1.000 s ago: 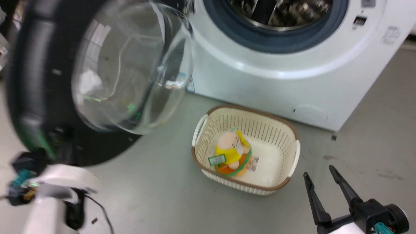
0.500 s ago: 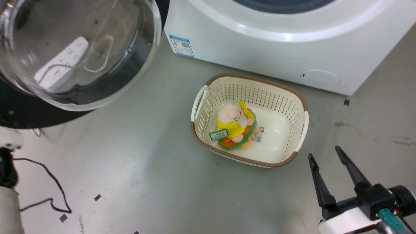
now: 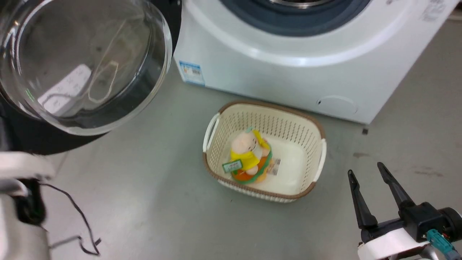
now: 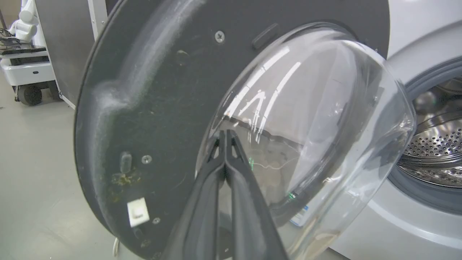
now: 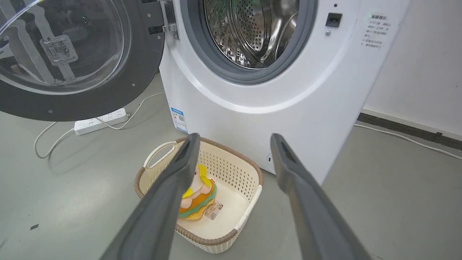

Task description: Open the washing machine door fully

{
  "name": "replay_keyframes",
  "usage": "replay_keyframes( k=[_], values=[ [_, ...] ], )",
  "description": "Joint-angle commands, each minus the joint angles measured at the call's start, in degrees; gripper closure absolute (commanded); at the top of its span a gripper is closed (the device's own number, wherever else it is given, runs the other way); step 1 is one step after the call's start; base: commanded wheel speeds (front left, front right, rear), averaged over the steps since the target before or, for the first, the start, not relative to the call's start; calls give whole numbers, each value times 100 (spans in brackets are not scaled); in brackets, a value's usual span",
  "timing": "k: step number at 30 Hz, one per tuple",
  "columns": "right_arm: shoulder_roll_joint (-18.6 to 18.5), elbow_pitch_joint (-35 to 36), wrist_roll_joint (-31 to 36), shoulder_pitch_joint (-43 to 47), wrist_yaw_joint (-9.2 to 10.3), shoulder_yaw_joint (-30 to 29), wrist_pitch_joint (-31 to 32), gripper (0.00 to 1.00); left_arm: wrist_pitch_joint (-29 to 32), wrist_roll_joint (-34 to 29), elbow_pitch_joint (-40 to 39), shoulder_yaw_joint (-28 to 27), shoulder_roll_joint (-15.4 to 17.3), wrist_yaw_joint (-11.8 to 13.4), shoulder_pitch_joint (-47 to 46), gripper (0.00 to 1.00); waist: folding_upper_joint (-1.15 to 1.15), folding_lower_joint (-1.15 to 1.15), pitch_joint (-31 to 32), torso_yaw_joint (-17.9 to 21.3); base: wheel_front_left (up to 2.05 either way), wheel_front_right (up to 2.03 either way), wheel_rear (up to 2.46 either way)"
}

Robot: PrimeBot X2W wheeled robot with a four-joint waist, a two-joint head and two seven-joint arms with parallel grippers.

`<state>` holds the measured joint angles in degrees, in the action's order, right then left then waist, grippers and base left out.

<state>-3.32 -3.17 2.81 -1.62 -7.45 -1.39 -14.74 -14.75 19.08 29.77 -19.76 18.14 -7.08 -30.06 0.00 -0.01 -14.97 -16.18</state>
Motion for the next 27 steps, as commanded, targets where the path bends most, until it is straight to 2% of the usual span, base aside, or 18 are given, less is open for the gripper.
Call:
replay_keyframes(
  k=[1, 6, 10, 15, 20, 21, 27],
  values=[
    [27, 10, -63, 39, -3, -47, -23, 0, -25, -83, -453, 25, -276, -24, 398, 100, 0, 1, 439, 229, 0, 0, 0],
    [40, 115, -122, 152, -3, -134, -25, 0, -25, -198, -1483, 292, -934, -36, 1310, 100, 0, 1, 888, 567, 0, 0, 0],
    [42, 154, -204, 273, -3, -127, -25, 0, -25, -306, -1971, 614, -1268, -39, 2023, 100, 0, 1, 1179, 845, 0, 0, 0],
    [43, 189, -310, 450, -3, -137, -25, 0, -25, -603, -2210, 1116, -1461, -36, 2797, 100, 0, 1, 1430, 1127, 0, 0, 0],
    [44, 172, -105, 609, -3, -55, -25, 0, -25, -915, -2362, 1474, -1509, 62, 3244, 100, 0, 1, 1538, 1324, 0, 0, 0],
    [44, 143, -129, 674, -3, -59, -25, 0, -25, -927, -2367, 1579, -1519, 188, 3384, 0, 0, 1, 1569, 1399, 0, 0, 0],
    [44, 72, -178, 769, -3, -149, -26, 0, -25, -1220, -2211, 2018, -1524, 349, 3584, 0, 0, 1, 1632, 1506, 0, 0, 0]
  ],
)
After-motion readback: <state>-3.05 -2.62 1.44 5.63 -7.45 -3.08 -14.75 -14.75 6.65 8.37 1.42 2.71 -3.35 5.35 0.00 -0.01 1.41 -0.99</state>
